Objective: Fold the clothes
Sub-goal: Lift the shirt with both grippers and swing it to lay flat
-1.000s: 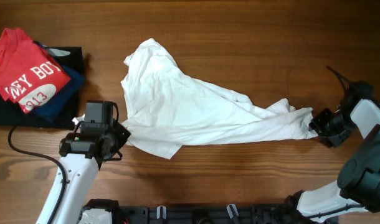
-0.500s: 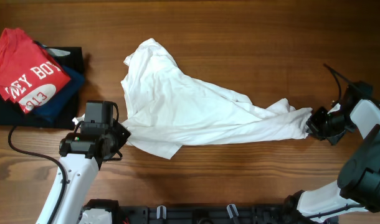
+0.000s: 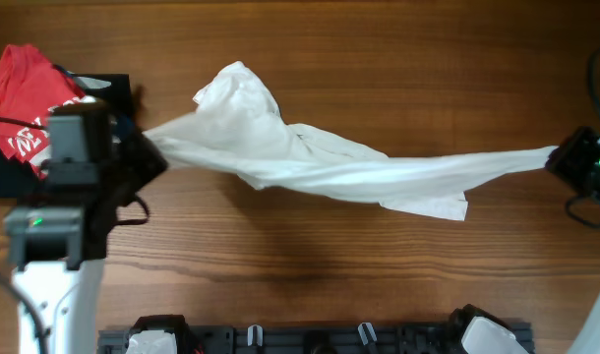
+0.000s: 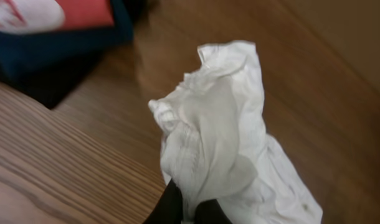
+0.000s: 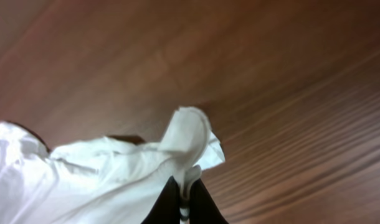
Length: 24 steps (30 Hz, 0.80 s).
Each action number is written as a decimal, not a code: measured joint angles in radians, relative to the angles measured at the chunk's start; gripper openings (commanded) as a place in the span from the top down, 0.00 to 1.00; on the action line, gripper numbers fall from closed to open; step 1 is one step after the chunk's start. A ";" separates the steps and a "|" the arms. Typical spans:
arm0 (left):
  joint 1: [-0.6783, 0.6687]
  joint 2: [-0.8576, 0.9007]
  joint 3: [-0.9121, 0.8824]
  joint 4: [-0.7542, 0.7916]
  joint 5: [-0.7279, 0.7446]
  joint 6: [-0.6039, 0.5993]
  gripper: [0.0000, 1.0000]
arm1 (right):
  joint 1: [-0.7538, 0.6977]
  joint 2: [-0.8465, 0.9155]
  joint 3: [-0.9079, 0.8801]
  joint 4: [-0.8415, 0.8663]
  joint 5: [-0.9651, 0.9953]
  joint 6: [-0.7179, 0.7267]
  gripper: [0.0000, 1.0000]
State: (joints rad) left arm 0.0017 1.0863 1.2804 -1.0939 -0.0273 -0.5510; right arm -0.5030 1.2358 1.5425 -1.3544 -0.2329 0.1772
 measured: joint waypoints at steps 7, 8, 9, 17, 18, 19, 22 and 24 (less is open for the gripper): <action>0.177 -0.011 0.300 -0.123 0.045 0.087 0.96 | 0.001 -0.045 0.388 -0.148 0.021 0.028 0.96; 0.193 -0.015 0.315 -0.127 0.057 0.091 0.96 | 0.001 -0.048 0.420 -0.158 0.034 0.041 0.96; 0.212 -0.020 0.332 -0.138 0.080 0.095 0.96 | 0.001 -0.049 0.462 -0.166 0.055 0.060 0.96; 0.283 -0.066 0.391 -0.152 0.236 0.102 0.96 | 0.001 -0.012 0.592 -0.197 0.121 0.116 0.96; 0.283 -0.061 0.391 -0.149 0.249 0.102 0.96 | 0.001 0.017 0.595 -0.206 0.115 0.112 0.96; 0.280 -0.045 0.391 -0.134 0.266 0.102 0.96 | 0.001 0.065 0.595 -0.214 0.100 0.105 0.96; 0.235 0.041 0.392 -0.066 0.289 0.105 0.96 | 0.002 0.243 0.595 -0.224 0.049 0.060 0.96; 0.174 0.146 0.396 0.022 0.301 0.105 0.96 | 0.005 0.374 0.592 -0.216 0.030 0.036 0.96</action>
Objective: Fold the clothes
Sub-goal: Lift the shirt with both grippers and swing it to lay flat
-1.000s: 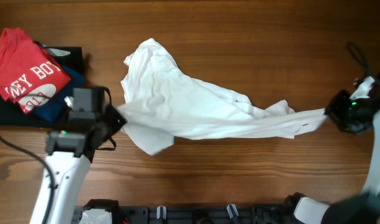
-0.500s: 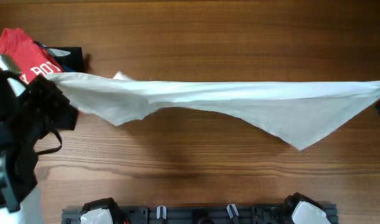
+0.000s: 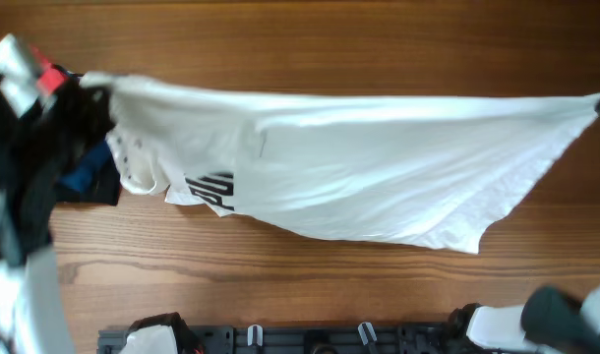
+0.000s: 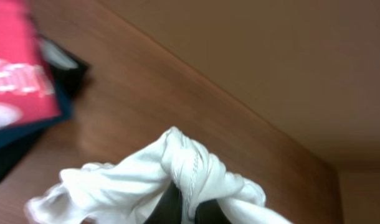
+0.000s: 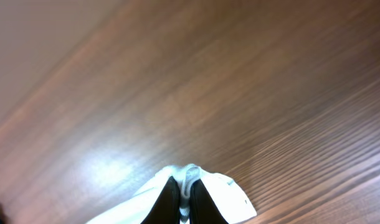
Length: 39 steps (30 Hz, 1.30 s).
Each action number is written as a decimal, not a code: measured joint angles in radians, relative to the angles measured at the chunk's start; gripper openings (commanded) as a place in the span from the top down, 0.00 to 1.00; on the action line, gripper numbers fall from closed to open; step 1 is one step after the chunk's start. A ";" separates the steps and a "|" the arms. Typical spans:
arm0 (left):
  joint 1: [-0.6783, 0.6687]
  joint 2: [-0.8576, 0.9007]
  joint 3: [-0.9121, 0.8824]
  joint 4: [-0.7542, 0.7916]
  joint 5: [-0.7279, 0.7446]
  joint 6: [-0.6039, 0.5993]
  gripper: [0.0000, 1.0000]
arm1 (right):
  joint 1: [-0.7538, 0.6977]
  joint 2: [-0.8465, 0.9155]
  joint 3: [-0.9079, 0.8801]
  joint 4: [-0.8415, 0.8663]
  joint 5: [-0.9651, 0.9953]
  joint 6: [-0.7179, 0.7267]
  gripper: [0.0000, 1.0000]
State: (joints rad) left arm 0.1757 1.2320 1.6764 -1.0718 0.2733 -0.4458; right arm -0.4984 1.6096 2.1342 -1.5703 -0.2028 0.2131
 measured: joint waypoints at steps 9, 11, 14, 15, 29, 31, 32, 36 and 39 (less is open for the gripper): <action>-0.135 0.486 0.031 0.736 0.017 -0.032 0.96 | 0.108 0.304 0.016 0.673 -0.239 0.150 0.96; -0.118 0.495 0.134 0.761 0.018 -0.043 0.96 | 0.108 0.297 0.112 0.700 -0.233 0.181 0.96; -0.072 0.481 0.373 0.755 0.027 -0.048 0.96 | 0.108 0.248 0.274 0.691 -0.220 0.187 0.96; -0.059 0.462 0.438 0.696 0.032 -0.046 0.96 | 0.108 0.220 0.309 0.668 -0.217 0.186 0.96; -0.164 0.776 0.212 -0.447 0.037 0.240 0.96 | 0.123 0.349 -0.073 0.063 0.149 -0.026 0.96; -0.163 0.778 0.095 -0.462 0.025 0.254 0.96 | 0.123 0.351 -0.158 0.051 0.153 -0.037 0.96; -0.163 0.776 0.030 -0.475 0.022 0.258 0.96 | 0.123 0.352 -0.229 0.036 0.156 -0.040 0.96; -0.162 0.726 -0.140 -0.467 -0.001 0.262 0.96 | 0.122 0.352 -0.360 0.010 0.157 -0.055 0.96; -0.151 0.567 -0.268 -0.428 -0.026 0.261 0.96 | 0.101 0.323 -0.424 0.007 0.159 -0.054 0.96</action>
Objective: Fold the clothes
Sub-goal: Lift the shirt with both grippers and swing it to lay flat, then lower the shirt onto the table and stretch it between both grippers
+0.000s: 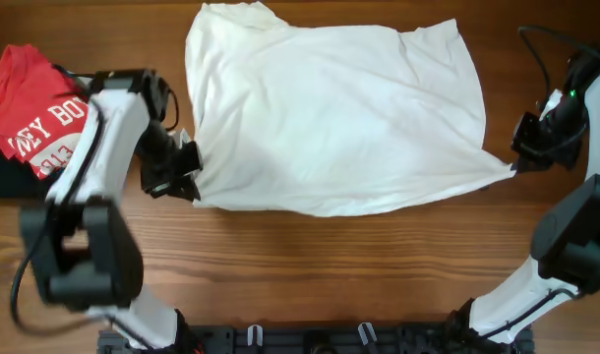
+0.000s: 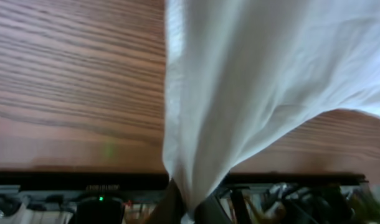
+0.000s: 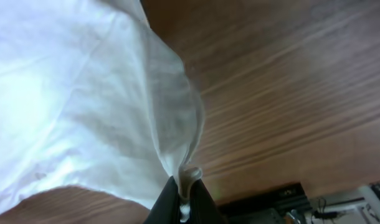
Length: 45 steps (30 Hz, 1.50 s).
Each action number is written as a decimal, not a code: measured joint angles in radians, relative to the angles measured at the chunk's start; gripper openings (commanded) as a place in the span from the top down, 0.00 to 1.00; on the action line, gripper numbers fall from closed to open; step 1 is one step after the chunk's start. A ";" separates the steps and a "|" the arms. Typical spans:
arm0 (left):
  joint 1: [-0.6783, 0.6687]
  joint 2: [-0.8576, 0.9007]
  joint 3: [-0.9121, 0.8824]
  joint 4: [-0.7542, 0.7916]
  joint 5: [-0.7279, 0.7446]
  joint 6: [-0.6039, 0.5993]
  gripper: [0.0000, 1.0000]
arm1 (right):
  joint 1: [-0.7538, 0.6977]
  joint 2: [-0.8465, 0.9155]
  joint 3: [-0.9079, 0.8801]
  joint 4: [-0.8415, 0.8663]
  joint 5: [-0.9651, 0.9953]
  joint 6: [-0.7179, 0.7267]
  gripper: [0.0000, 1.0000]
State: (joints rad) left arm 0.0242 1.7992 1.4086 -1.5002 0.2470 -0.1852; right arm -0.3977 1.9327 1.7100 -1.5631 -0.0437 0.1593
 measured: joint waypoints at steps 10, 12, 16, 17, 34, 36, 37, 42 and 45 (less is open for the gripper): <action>0.101 -0.336 -0.243 0.157 -0.018 -0.084 0.96 | -0.097 -0.313 -0.230 0.082 0.000 0.032 0.96; 0.101 -0.336 -0.268 0.140 -0.018 -0.091 0.96 | -0.101 -0.353 -0.299 0.094 0.000 0.045 0.96; 0.101 -0.344 -0.275 0.110 -0.042 -0.095 0.96 | -0.130 -0.409 -0.395 0.115 0.000 0.063 0.96; 0.101 -0.354 -0.276 0.108 -0.048 -0.098 0.96 | -0.144 -0.439 -0.420 0.121 0.000 0.064 0.96; 0.101 -0.351 -0.279 0.392 -0.067 -0.156 0.96 | -0.159 -0.443 -0.454 0.381 -0.072 0.061 0.96; 0.101 -0.297 -0.279 0.436 -0.067 -0.167 0.96 | -0.148 -0.411 -0.454 0.414 -0.098 0.055 0.96; 0.101 -0.285 -0.279 0.445 -0.067 -0.169 0.96 | -0.138 -0.399 -0.454 0.428 -0.107 0.051 0.96; 0.101 -0.254 -0.280 0.550 -0.067 -0.175 0.96 | -0.069 -0.356 -0.454 0.503 -0.136 0.041 0.96; 0.101 -0.254 -0.280 0.623 -0.067 -0.177 0.96 | -0.047 -0.322 -0.454 0.544 -0.127 0.056 0.96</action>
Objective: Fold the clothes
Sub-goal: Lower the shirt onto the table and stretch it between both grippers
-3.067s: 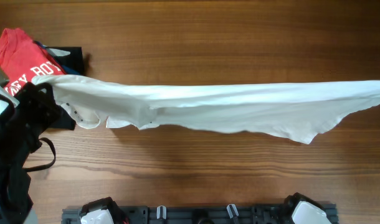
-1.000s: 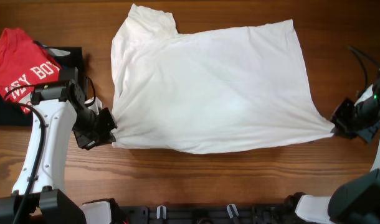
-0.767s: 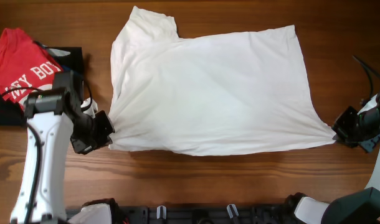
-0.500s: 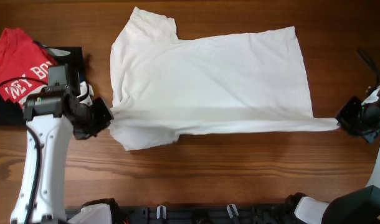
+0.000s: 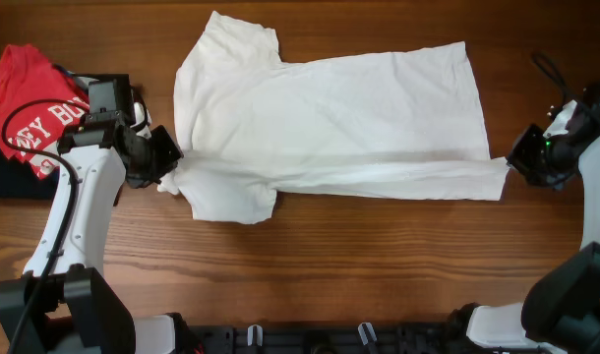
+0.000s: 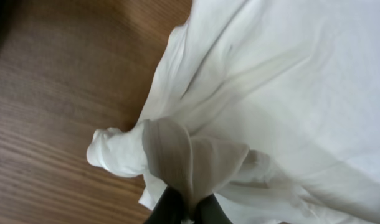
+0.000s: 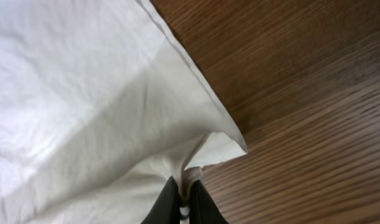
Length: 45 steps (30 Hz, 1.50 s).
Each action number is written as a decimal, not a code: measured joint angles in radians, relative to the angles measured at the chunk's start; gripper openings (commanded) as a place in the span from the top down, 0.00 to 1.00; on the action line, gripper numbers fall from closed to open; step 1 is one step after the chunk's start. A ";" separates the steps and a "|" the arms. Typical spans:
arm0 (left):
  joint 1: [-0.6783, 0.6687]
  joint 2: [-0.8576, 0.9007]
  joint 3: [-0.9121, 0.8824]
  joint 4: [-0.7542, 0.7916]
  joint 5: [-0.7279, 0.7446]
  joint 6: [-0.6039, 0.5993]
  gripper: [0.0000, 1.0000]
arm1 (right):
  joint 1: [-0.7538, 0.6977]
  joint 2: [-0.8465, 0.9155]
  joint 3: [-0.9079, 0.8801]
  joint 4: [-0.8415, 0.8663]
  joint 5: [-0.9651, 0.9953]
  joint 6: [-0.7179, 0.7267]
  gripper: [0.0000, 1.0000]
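A white T-shirt (image 5: 330,108) lies spread across the far half of the wooden table (image 5: 310,275), its near edge folded back on itself in a long band (image 5: 379,179). My left gripper (image 5: 165,162) is shut on a bunched corner of the shirt (image 6: 177,155) at its left side, next to a sleeve. At the right end of the band my right gripper (image 5: 516,165) is shut on the hem corner (image 7: 209,149). Both corners sit low, near the table.
A red printed shirt (image 5: 30,103) lies on dark folded clothes (image 5: 10,177) at the table's left edge, just behind my left arm. A black rail with clips (image 5: 310,339) runs along the near edge.
Both grippers have shifted toward the far side with their corners. The shirt's near edge now lies doubled over itself, and the shirt lies flatter and longer across the table.
At first both grippers held the white shirt stretched in a twisted rope between them. Then it hung spread wide, a printed side showing. Then it lay draped on the table with both corners still held, and now its near edge is folded back.
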State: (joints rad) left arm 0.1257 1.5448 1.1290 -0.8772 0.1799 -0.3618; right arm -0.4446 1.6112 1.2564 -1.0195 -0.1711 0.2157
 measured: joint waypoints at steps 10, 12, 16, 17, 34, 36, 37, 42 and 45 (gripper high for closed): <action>0.000 0.108 0.000 0.101 0.000 0.000 0.96 | 0.024 0.087 -0.001 0.139 0.042 0.045 0.96; 0.000 0.131 0.000 0.117 0.000 -0.001 0.96 | 0.034 0.107 -0.001 0.152 0.043 0.045 0.96; 0.000 0.159 0.000 0.163 0.000 -0.001 0.96 | 0.042 0.150 -0.001 0.182 0.045 0.045 0.96; 0.000 0.161 0.000 0.166 0.000 -0.001 0.96 | 0.043 0.158 -0.001 0.193 0.045 0.045 0.96; 0.000 0.164 0.000 0.243 0.000 -0.004 0.95 | 0.064 0.171 -0.001 0.295 0.045 0.045 0.96; 0.000 0.164 0.000 0.243 0.000 -0.004 0.94 | 0.085 0.172 -0.001 0.310 0.045 0.045 0.89; 0.000 0.164 0.000 0.243 0.000 -0.004 0.94 | 0.094 0.172 -0.001 0.316 0.045 0.045 0.88; 0.000 0.164 0.000 0.243 -0.004 -0.010 0.41 | 0.131 0.172 -0.001 0.328 0.045 0.046 0.49; 0.000 0.164 0.000 0.241 -0.008 -0.018 0.38 | 0.132 0.172 -0.001 0.314 0.049 0.048 0.48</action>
State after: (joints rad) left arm 0.1257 1.7092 1.1294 -0.6361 0.1719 -0.3798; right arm -0.3130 1.7836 1.2552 -0.7055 -0.1223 0.2642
